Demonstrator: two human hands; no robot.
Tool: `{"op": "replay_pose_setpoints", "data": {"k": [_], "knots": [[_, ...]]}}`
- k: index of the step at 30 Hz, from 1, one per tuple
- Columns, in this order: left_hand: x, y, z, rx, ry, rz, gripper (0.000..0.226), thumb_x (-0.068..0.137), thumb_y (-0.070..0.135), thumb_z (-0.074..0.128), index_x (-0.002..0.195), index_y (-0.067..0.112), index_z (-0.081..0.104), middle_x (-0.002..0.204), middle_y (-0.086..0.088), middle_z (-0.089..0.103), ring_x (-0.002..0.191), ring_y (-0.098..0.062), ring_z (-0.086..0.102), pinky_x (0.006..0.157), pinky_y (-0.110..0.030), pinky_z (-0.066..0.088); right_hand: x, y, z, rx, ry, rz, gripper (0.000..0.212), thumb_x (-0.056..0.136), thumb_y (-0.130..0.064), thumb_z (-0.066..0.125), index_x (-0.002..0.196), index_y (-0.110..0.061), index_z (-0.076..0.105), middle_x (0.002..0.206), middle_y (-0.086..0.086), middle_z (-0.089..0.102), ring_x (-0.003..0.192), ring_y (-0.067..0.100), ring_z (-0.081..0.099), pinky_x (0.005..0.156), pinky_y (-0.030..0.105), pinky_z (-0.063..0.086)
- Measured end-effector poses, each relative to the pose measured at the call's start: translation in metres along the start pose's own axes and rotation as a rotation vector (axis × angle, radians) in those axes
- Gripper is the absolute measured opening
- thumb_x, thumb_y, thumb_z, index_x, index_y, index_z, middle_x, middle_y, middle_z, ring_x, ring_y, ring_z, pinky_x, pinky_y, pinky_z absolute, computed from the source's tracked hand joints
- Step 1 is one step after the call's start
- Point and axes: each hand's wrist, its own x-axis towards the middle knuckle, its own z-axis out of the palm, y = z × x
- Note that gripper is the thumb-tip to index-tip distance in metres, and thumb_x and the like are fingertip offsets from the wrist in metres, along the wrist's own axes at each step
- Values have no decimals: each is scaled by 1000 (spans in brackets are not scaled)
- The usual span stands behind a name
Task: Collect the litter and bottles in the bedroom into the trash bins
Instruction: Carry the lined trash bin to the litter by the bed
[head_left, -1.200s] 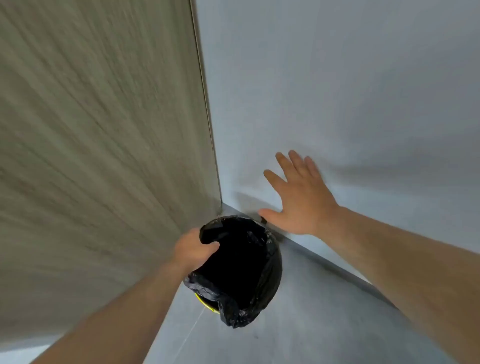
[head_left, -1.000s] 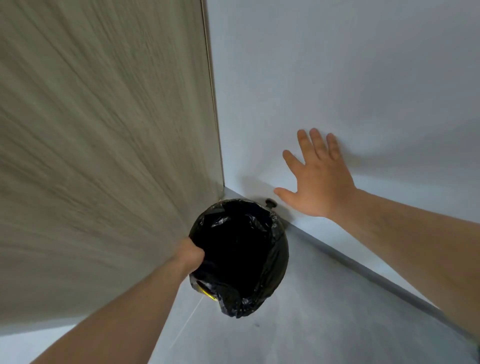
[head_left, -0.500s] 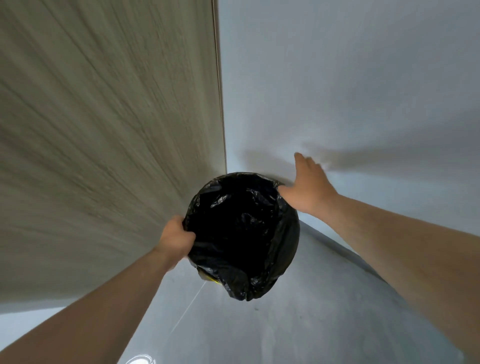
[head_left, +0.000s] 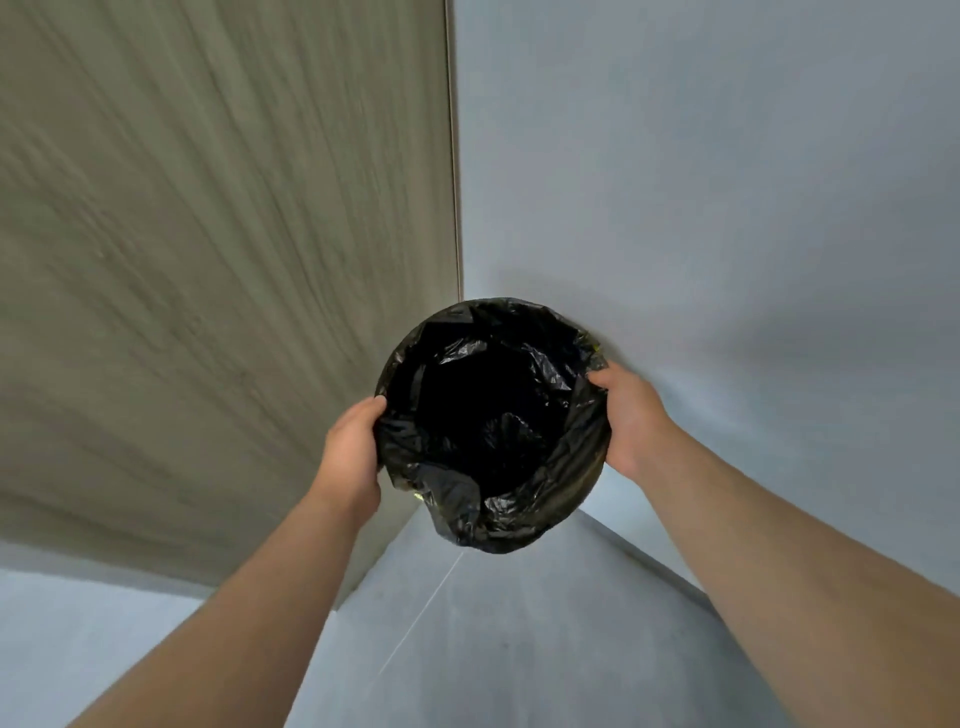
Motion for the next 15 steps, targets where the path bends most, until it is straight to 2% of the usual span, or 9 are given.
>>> {"op": "replay_pose_setpoints", "data": {"k": [3, 5, 8, 11, 15], "knots": [[-44, 51, 25, -82, -61, 44, 28, 95, 14, 41, 90, 21, 67, 83, 1, 75, 76, -15, 69, 71, -31, 50, -45, -45, 5, 24, -18, -26, 40, 89, -7, 36, 116, -18, 64, 97, 13, 67, 83, 29, 64, 85, 46, 52], [-80, 88, 38, -69, -92, 87, 32, 95, 12, 38, 93, 22, 68, 81, 4, 76, 74, -12, 70, 70, -30, 50, -78, -76, 2, 52, -8, -47, 42, 91, -7, 35, 119, -20, 63, 106, 15, 67, 90, 30, 63, 91, 50, 50], [-132, 136, 47, 20, -115, 150, 36, 93, 9, 37, 91, 26, 69, 80, 9, 76, 78, -11, 68, 69, -28, 48, -131, -119, -3, 88, -26, -64, 39, 91, -7, 35, 114, -20, 63, 95, 12, 66, 80, 28, 62, 83, 44, 52], [-191, 171, 43, 74, -72, 171, 37, 93, 8, 38, 89, 31, 67, 73, 17, 73, 71, -1, 66, 64, -23, 45, -187, -146, -10, 95, -73, -87, 37, 90, -5, 35, 112, -17, 63, 86, 11, 65, 73, 27, 61, 74, 38, 52], [-269, 197, 12, 102, -9, 188, 41, 89, 6, 40, 96, 35, 68, 93, 10, 70, 86, -9, 61, 72, -26, 44, -256, -159, -8, 62, -183, -54, 38, 91, -7, 38, 116, -17, 65, 100, 14, 68, 84, 29, 64, 80, 40, 53]]}}
